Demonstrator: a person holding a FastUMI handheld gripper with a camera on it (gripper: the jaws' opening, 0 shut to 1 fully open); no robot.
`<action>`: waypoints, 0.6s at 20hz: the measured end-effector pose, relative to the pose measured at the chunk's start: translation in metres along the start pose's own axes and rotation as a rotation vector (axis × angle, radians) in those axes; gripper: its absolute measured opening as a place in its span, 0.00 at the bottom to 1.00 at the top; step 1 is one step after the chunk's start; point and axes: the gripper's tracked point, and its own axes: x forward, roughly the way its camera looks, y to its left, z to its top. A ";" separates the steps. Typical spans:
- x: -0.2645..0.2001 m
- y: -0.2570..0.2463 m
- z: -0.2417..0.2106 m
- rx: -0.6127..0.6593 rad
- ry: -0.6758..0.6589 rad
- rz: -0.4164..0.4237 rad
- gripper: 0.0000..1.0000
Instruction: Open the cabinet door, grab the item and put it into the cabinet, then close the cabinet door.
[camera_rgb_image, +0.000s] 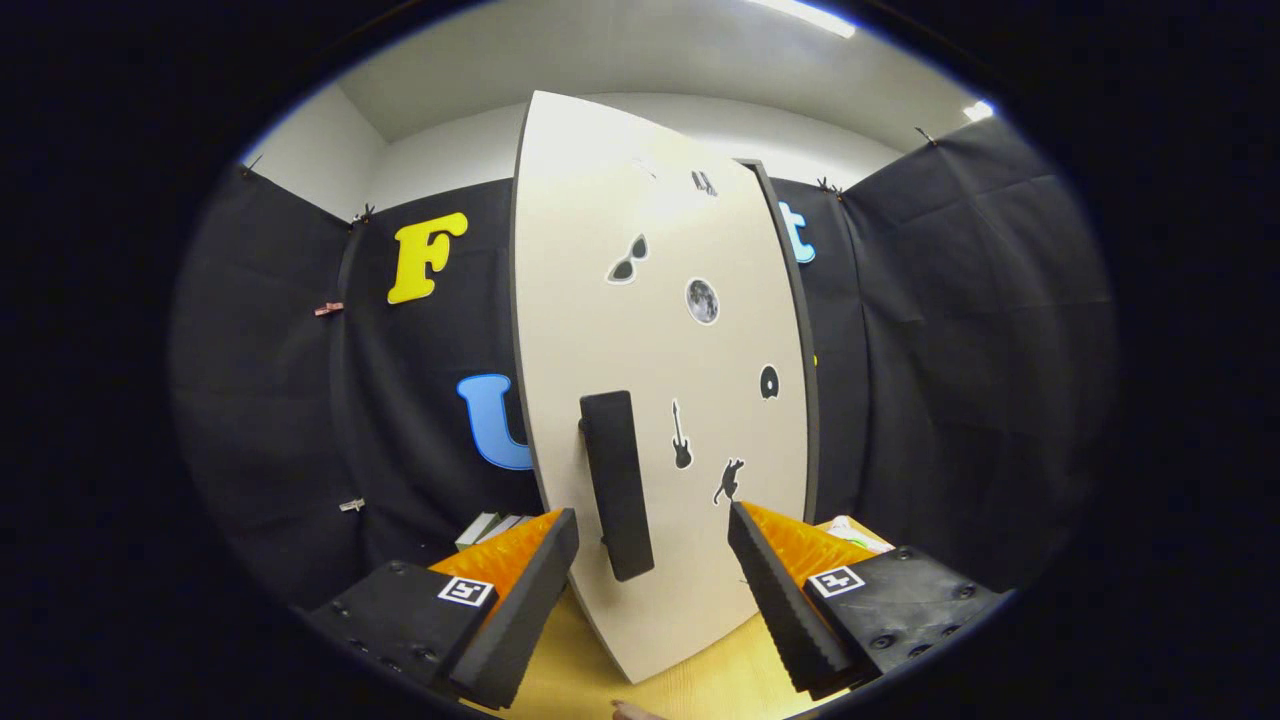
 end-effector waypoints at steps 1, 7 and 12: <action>0.003 0.003 -0.005 -0.010 0.006 -0.005 0.98; 0.012 0.004 0.001 -0.058 -0.011 -0.022 0.98; 0.020 -0.005 0.011 -0.074 -0.033 0.008 0.98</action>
